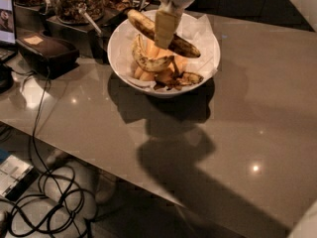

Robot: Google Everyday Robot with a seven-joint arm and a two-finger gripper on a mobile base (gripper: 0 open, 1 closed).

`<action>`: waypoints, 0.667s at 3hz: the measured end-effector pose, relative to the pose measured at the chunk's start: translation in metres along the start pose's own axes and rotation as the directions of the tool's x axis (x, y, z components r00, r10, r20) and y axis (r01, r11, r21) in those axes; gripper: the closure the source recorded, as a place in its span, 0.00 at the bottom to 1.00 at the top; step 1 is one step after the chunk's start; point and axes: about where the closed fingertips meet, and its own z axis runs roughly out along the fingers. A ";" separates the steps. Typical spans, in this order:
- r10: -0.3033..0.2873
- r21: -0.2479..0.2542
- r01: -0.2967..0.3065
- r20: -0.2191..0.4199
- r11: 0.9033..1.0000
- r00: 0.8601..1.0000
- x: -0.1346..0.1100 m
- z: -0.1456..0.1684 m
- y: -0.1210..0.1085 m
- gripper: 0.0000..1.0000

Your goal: Pick banana from white bowl

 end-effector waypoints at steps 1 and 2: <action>-0.017 -0.045 0.019 0.036 0.999 0.999 0.000 0.002 0.028 1.00; -0.019 -0.043 0.021 0.038 0.999 0.999 -0.001 0.003 0.028 1.00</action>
Offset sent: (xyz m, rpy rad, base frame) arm -0.0226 0.0052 -0.0053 0.0314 0.0238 0.0285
